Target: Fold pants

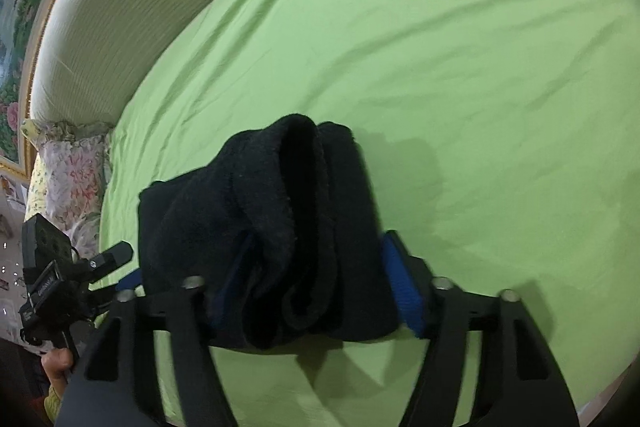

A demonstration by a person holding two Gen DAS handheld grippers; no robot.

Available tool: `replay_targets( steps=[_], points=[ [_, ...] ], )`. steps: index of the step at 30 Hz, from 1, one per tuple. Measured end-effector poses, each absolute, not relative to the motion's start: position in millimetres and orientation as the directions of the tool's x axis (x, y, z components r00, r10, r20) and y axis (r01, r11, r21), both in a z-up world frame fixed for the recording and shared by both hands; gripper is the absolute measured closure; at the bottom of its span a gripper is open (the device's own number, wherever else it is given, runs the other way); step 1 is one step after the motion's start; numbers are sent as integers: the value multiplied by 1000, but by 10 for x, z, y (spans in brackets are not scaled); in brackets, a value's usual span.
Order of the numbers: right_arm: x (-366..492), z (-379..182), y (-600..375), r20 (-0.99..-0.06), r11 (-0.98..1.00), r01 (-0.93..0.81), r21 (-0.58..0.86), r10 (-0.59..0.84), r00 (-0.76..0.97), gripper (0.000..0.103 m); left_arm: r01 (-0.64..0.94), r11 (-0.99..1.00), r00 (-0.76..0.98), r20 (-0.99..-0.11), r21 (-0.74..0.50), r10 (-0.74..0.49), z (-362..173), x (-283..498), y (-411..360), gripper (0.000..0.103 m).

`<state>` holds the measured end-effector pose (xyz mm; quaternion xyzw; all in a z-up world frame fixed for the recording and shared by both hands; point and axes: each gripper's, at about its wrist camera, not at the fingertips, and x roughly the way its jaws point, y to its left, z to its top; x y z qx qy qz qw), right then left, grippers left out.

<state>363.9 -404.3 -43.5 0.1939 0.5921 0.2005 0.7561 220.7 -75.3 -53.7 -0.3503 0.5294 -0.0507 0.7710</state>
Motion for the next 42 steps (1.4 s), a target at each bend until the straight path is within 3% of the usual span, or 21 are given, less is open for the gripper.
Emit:
replay_targets(
  steps=[11, 24, 35, 42],
  points=[
    [3697, -592, -4212, -753, 769, -55, 637, 636, 169, 58, -357, 721, 387, -797, -593, -464, -879, 2206, -656, 19],
    [3742, -572, -4146, -764, 779, -69, 624, 626, 156, 53, -298, 792, 382, -827, -532, -412, -814, 2339, -816, 24],
    [3715, -559, -4076, -774, 788, -83, 610, 615, 153, 52, -273, 788, 396, -811, -552, -431, -846, 2345, -776, 43],
    [3691, -414, -3981, -779, 798, -174, 578, 602, 174, 65, -245, 795, 414, -801, -555, -431, -728, 2319, -813, 60]
  ],
)
